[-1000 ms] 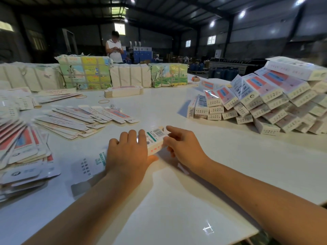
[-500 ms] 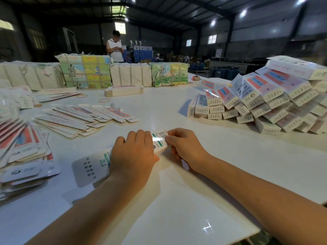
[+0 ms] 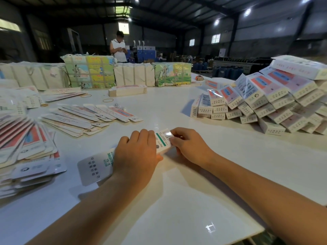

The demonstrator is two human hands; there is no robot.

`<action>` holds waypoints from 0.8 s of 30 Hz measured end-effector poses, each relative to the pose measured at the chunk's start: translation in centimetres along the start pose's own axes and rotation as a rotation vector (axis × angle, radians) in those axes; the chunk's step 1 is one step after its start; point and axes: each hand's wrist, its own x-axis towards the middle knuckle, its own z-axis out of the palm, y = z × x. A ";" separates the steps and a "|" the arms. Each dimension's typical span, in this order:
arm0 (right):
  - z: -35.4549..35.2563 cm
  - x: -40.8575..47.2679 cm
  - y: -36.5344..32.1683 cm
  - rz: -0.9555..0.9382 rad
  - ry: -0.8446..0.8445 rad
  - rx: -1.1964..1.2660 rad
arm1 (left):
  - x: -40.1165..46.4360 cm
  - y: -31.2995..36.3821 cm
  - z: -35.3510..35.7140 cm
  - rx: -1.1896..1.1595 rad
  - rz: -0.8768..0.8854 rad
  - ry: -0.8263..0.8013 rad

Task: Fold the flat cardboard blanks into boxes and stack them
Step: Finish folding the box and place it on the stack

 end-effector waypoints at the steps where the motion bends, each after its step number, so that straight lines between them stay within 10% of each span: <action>1: -0.1 0.0 -0.1 -0.017 0.034 0.012 | 0.0 -0.1 0.1 -0.024 -0.019 0.027; 5: -0.9 0.3 -0.3 -0.036 0.279 -0.104 | 0.5 -0.3 0.3 -0.046 -0.061 0.070; 11: -1.0 0.5 -0.6 0.485 -0.109 1.123 | 0.6 0.2 -0.4 -0.069 -0.074 0.110; 17: 0.9 -0.3 -0.4 -0.155 0.094 -0.291 | 0.7 0.7 -0.3 -0.021 -0.044 0.193; 24: 0.5 0.0 -1.3 0.220 0.011 0.676 | 0.7 0.4 -0.1 -0.032 -0.073 0.154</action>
